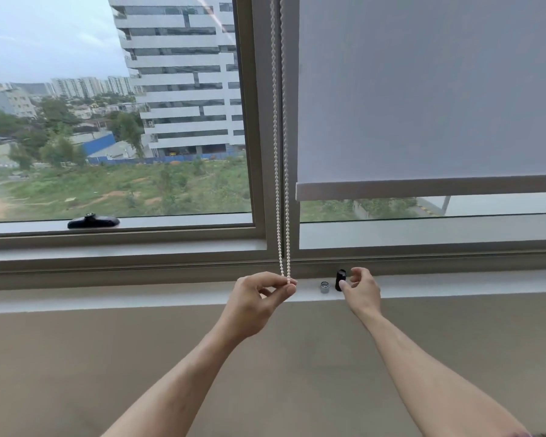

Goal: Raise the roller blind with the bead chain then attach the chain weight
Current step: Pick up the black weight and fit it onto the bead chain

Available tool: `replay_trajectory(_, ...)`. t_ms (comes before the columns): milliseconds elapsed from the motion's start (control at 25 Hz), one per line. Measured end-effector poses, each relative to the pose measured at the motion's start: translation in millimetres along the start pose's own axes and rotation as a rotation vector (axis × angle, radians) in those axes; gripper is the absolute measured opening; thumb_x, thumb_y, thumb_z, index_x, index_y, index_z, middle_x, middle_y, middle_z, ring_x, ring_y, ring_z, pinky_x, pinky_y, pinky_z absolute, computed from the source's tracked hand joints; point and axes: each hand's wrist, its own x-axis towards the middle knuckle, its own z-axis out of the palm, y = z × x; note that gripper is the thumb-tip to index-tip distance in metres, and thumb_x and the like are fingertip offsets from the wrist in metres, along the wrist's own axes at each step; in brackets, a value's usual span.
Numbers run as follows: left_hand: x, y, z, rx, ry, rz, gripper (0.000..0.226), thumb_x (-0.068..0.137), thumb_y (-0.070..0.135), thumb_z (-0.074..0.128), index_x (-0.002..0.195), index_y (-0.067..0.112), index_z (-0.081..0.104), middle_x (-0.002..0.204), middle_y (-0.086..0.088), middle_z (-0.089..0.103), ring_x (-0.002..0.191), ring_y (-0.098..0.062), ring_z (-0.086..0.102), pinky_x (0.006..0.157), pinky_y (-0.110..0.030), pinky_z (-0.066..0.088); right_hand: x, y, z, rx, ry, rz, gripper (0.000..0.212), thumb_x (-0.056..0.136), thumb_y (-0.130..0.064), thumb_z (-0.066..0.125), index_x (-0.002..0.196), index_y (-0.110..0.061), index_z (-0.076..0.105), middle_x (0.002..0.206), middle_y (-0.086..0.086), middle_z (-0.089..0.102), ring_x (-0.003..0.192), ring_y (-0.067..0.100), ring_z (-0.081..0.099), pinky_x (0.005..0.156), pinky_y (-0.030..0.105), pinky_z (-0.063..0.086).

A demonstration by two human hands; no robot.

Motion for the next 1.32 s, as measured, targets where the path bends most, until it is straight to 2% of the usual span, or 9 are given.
replay_trajectory(200, -8, -8, -2, -0.078, -0.004, -0.047, 0.011, 0.089, 0.028, 0.069, 0.095, 0.028, 0.079, 0.098, 0.018, 0.077, 0.093, -0.004, 0.069, 0.083, -0.013, 0.05, 22, 0, 11, -0.066, -0.067, 0.047, 0.054, 0.082, -0.013, 0.074, 0.132, -0.007, 0.055, 0.125, 0.012, 0.065, 0.113, 0.03, 0.061, 0.095, 0.038, 0.047)
replay_trajectory(320, -9, -8, -1, -0.204, -0.033, -0.116, 0.017, 0.095, 0.025, 0.063, 0.095, 0.021, 0.08, 0.099, 0.009, 0.079, 0.104, -0.005, 0.069, 0.092, -0.017, 0.05, 30, -3, 16, -0.1, -0.089, 0.053, 0.05, 0.08, -0.006, 0.07, 0.128, -0.008, 0.059, 0.125, 0.012, 0.067, 0.115, 0.031, 0.061, 0.091, 0.035, 0.048)
replay_trajectory(560, -7, -3, 10, -0.248, 0.067, -0.162, 0.032, 0.097, 0.028, 0.05, 0.086, 0.014, 0.077, 0.083, -0.001, 0.079, 0.085, -0.009, 0.072, 0.073, -0.014, 0.047, 34, 0, 22, -0.205, -0.069, 0.055, 0.028, 0.082, -0.007, 0.066, 0.108, -0.018, 0.068, 0.108, 0.006, 0.073, 0.1, 0.03, 0.064, 0.072, 0.03, 0.045)
replay_trajectory(720, -3, 0, 12, -0.189, 0.085, -0.169, 0.021, 0.095, 0.022, 0.061, 0.082, 0.025, 0.077, 0.079, 0.002, 0.079, 0.084, -0.009, 0.073, 0.081, -0.023, 0.052, 30, 5, 21, -0.162, -0.027, 0.04, 0.018, 0.082, -0.016, 0.074, 0.099, -0.018, 0.068, 0.101, 0.006, 0.074, 0.083, 0.024, 0.058, 0.071, 0.029, 0.043)
replay_trajectory(880, -3, 2, 12, -0.221, 0.069, -0.161, 0.01, 0.088, 0.026, 0.071, 0.089, 0.035, 0.075, 0.081, -0.002, 0.078, 0.078, -0.015, 0.068, 0.083, -0.032, 0.054, 17, -3, 16, -0.028, -0.01, -0.033, 0.013, 0.081, -0.016, 0.073, 0.091, -0.018, 0.065, 0.091, 0.002, 0.073, 0.087, 0.026, 0.064, 0.07, 0.029, 0.042)
replay_trajectory(1040, 2, 2, 10, -0.183, 0.036, -0.155, 0.023, 0.082, 0.031, 0.078, 0.096, 0.046, 0.068, 0.077, 0.016, 0.071, 0.061, -0.011, 0.054, 0.068, -0.022, 0.049, -12, -27, 11, 0.151, -0.081, -0.137, 0.015, 0.08, -0.011, 0.073, 0.082, -0.017, 0.06, 0.078, -0.002, 0.071, 0.072, 0.019, 0.068, 0.062, 0.018, 0.05)
replay_trajectory(1120, 4, 3, 10, -0.135, 0.032, -0.136, 0.028, 0.079, 0.034, 0.079, 0.099, 0.048, 0.066, 0.083, 0.021, 0.073, 0.057, -0.008, 0.051, 0.064, -0.018, 0.048, -28, -39, 9, 0.21, -0.165, -0.211, 0.017, 0.078, -0.009, 0.075, 0.08, -0.018, 0.06, 0.077, 0.002, 0.072, 0.066, 0.016, 0.071, 0.066, 0.023, 0.056)
replay_trajectory(1200, 7, 4, 10, -0.086, 0.035, -0.089, 0.032, 0.078, 0.034, 0.08, 0.105, 0.045, 0.066, 0.09, 0.021, 0.074, 0.068, -0.005, 0.059, 0.071, -0.021, 0.048, -41, -50, 6, 0.231, -0.239, -0.295, 0.021, 0.077, -0.008, 0.079, 0.081, -0.02, 0.062, 0.076, 0.001, 0.072, 0.064, 0.007, 0.072, 0.065, 0.019, 0.055)
replay_trajectory(1320, 8, 6, 12, -0.031, 0.031, -0.019, 0.042, 0.078, 0.033, 0.081, 0.116, 0.036, 0.066, 0.104, 0.014, 0.073, 0.101, 0.003, 0.064, 0.086, -0.025, 0.048, -56, -66, 0, 0.228, -0.282, -0.379, 0.028, 0.073, -0.01, 0.084, 0.083, -0.028, 0.064, 0.082, -0.001, 0.072, 0.071, 0.001, 0.07, 0.066, 0.014, 0.054)
